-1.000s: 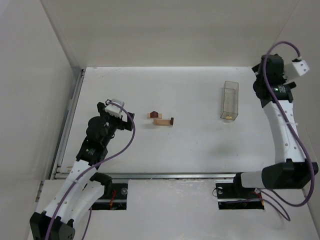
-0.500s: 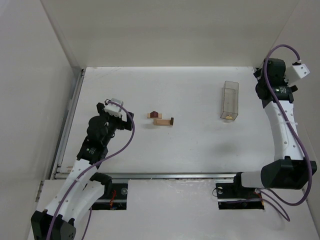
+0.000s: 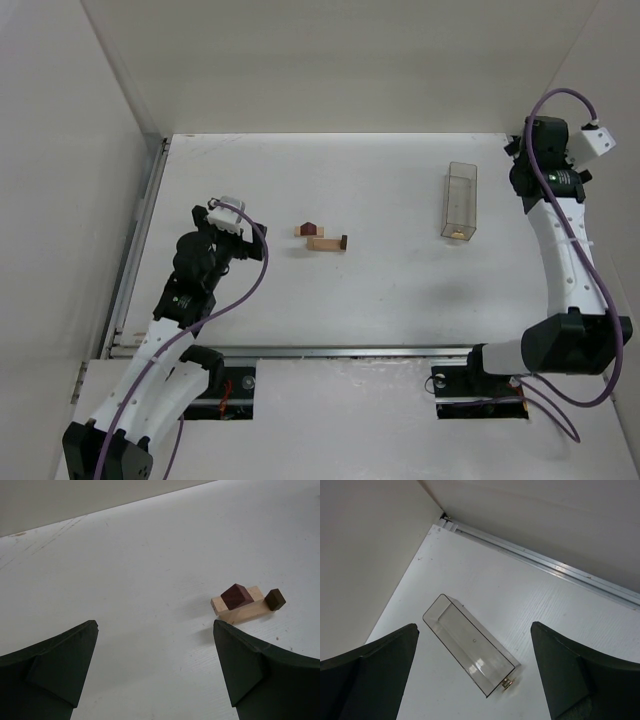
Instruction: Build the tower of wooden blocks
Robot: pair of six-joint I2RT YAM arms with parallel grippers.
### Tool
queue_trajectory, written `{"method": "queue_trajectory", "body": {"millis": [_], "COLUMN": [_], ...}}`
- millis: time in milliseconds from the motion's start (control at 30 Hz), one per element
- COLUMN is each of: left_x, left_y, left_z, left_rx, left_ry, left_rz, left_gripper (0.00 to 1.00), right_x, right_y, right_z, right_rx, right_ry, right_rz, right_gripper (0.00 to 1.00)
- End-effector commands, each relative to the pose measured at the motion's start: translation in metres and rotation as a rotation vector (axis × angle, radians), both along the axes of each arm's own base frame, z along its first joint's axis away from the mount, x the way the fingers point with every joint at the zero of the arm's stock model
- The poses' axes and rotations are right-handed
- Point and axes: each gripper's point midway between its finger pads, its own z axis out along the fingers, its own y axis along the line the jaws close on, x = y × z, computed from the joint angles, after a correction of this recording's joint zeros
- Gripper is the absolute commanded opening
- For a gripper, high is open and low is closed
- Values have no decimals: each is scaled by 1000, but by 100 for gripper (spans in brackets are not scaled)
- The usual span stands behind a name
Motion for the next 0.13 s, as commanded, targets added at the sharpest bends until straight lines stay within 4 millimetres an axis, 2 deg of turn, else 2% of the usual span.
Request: {"method": "queue_trajectory", "body": {"millis": [0, 100], "left_x": [3, 3], "left_y": [0, 0], "left_z": [15, 15], "left_rx": [-32, -32], "left_ry": [-50, -50], "left_rz": [6, 6], "left_gripper": [100, 100], "right_x": [-4, -5], "right_y": [-3, -5], "right_z": [26, 26], "right_rx": [-6, -14], "right_ry": [-85, -84], "right_rz": [-16, -30], "right_gripper": [100, 100]}}
